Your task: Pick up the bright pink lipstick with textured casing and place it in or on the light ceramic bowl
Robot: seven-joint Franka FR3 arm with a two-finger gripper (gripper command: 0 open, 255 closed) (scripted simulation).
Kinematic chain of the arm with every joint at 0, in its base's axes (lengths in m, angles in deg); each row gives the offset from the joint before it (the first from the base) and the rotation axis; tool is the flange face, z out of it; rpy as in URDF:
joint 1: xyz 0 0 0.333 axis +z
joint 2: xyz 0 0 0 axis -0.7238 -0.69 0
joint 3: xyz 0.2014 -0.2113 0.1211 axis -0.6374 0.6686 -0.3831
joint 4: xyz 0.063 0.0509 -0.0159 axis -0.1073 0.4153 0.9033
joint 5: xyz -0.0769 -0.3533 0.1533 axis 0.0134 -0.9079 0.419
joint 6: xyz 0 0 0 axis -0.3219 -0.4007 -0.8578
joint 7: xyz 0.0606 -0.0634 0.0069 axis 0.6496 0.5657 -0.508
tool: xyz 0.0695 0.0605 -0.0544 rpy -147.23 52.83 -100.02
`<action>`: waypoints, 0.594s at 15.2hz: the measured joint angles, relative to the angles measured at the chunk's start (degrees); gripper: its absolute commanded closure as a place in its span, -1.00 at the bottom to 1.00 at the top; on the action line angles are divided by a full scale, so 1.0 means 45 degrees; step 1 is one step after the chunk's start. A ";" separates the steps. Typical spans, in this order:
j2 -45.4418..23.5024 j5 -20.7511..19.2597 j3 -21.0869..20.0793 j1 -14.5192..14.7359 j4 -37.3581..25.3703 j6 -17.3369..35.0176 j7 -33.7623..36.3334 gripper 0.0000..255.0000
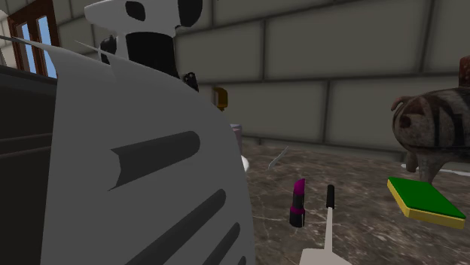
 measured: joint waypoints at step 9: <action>-0.4548 -0.0294 -0.1538 0.0603 -0.3900 -0.0254 0.1374 -1.00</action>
